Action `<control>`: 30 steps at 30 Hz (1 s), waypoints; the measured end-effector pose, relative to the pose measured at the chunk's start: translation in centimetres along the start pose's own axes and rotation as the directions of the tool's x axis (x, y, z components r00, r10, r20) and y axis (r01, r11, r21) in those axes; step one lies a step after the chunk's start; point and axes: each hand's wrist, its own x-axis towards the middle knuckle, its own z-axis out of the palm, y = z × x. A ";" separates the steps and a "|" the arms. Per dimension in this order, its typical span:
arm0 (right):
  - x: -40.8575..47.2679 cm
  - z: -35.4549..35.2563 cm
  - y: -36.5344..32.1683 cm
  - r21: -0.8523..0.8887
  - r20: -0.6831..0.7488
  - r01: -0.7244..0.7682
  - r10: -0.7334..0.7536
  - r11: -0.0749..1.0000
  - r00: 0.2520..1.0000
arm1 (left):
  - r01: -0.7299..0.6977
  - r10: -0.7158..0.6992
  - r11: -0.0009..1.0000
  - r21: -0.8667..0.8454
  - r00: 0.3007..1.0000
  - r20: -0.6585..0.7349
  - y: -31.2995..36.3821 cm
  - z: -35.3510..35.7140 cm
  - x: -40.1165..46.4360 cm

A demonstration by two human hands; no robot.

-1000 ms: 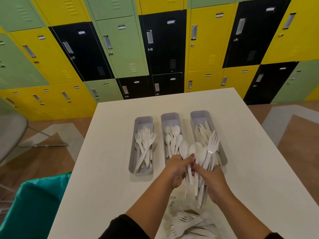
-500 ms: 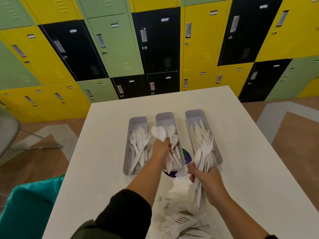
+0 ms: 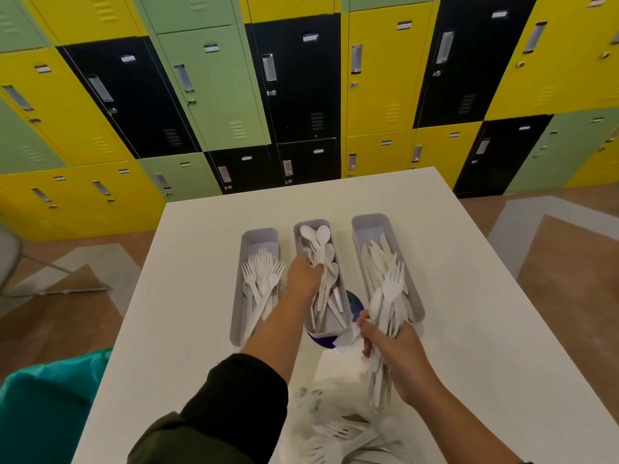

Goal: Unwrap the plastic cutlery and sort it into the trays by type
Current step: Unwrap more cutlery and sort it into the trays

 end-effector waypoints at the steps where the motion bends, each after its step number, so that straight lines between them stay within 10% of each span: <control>1: 0.0 0.2 -0.1 0.021 0.014 -0.002 0.002 1.000 1.000 | -0.012 0.012 1.000 -0.011 1.000 0.010 0.1 0.2 -0.8; 10: -0.3 0.4 -1.1 0.122 0.040 0.013 -0.018 0.992 0.999 | -0.011 0.127 0.972 -0.236 0.866 0.483 -0.9 1.4 -7.5; 30: -2.1 -1.1 -1.2 0.072 -0.056 0.018 -0.014 0.997 0.998 | 0.151 -0.057 0.950 -0.275 0.944 0.325 -0.7 3.0 -10.6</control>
